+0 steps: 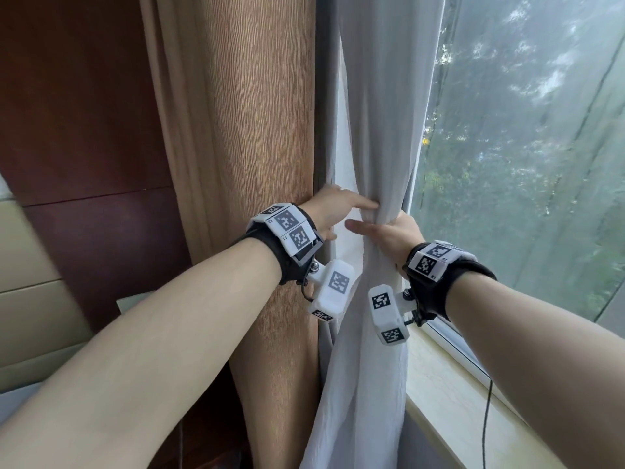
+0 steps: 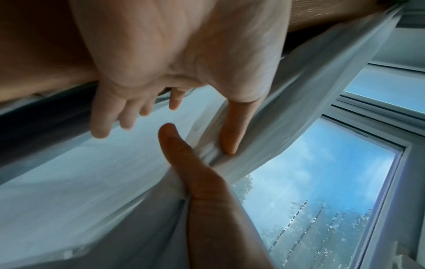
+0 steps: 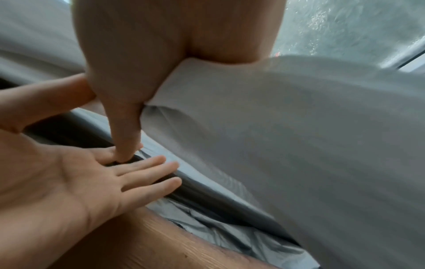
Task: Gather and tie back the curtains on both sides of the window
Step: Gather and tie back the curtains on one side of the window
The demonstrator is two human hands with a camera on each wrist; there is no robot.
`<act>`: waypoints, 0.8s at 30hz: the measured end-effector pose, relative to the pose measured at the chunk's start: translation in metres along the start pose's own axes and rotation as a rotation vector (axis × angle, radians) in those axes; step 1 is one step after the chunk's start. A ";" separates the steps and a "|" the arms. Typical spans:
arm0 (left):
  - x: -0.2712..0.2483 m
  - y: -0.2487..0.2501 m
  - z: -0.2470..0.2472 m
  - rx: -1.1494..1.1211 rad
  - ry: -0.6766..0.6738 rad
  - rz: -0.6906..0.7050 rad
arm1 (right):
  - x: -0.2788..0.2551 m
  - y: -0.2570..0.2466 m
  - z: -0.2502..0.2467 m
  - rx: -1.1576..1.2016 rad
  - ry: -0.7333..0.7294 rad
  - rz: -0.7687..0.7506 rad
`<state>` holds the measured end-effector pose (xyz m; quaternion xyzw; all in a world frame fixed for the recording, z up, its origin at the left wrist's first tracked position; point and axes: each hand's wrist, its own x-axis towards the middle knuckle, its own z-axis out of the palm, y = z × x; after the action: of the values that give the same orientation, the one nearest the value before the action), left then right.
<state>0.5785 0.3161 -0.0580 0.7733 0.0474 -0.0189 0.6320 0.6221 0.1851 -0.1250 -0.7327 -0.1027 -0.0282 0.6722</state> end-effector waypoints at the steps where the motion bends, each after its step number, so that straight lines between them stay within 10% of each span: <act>1: -0.001 0.000 0.000 -0.020 -0.039 -0.013 | 0.000 -0.001 0.000 -0.018 -0.018 0.014; 9: 0.000 -0.006 -0.005 -0.078 -0.056 0.088 | 0.002 -0.003 0.000 -0.013 0.035 0.072; 14: 0.004 -0.007 -0.012 0.039 0.177 0.109 | 0.007 0.000 -0.002 -0.043 0.120 0.109; 24: 0.006 -0.015 -0.001 -0.050 -0.022 0.159 | -0.002 -0.003 0.006 -0.049 -0.072 -0.034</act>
<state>0.5832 0.3199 -0.0731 0.7582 -0.0204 0.0241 0.6513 0.6191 0.1909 -0.1229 -0.7476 -0.1386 -0.0159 0.6493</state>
